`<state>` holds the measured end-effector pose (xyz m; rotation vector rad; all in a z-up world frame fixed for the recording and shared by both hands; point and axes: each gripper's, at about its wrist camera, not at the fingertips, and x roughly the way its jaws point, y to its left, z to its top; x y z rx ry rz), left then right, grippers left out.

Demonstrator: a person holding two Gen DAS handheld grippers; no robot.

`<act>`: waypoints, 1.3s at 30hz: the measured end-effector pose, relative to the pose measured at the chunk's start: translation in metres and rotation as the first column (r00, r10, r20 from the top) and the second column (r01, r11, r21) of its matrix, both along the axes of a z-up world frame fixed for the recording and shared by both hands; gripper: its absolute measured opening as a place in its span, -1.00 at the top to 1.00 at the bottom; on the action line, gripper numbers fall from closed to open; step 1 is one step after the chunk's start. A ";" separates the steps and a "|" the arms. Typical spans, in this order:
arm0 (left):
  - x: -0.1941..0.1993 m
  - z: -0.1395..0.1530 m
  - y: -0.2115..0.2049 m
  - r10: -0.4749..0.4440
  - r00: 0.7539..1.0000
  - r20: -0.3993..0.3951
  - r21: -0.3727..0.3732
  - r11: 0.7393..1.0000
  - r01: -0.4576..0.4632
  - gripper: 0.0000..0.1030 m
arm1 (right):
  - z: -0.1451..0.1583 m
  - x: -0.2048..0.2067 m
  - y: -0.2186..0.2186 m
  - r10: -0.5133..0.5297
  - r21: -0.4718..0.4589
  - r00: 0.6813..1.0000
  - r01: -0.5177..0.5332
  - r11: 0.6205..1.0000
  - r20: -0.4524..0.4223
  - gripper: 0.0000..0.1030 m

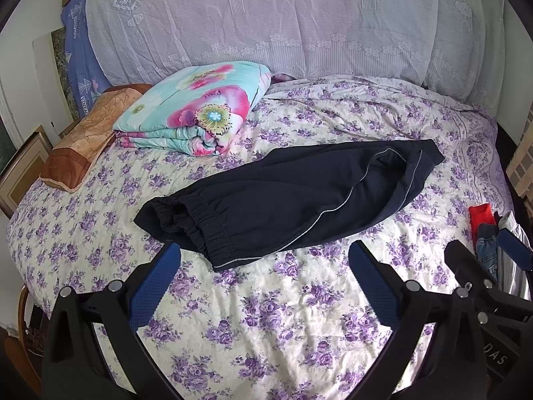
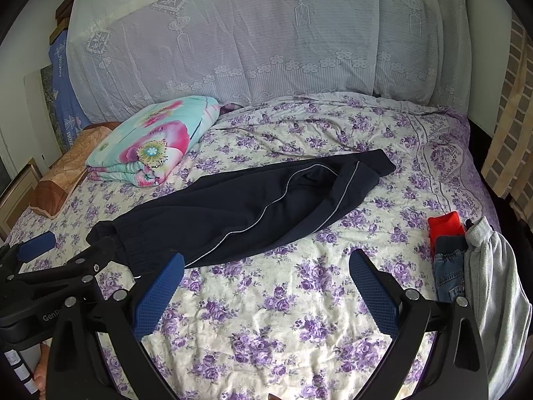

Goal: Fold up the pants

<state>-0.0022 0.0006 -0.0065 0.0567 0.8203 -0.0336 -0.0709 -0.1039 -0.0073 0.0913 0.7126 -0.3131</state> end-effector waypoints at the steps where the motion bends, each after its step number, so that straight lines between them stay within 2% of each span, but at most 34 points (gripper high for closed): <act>1: 0.000 0.000 0.000 0.000 1.000 0.000 0.000 1.000 0.000 -0.91 | 0.000 0.000 0.000 0.000 0.000 1.000 0.000 1.000 0.000 -0.93; 39: 0.001 -0.001 -0.002 -0.001 1.000 -0.012 0.002 1.000 0.001 -0.91 | -0.006 0.002 -0.001 0.001 0.008 1.000 -0.001 1.000 -0.007 -0.93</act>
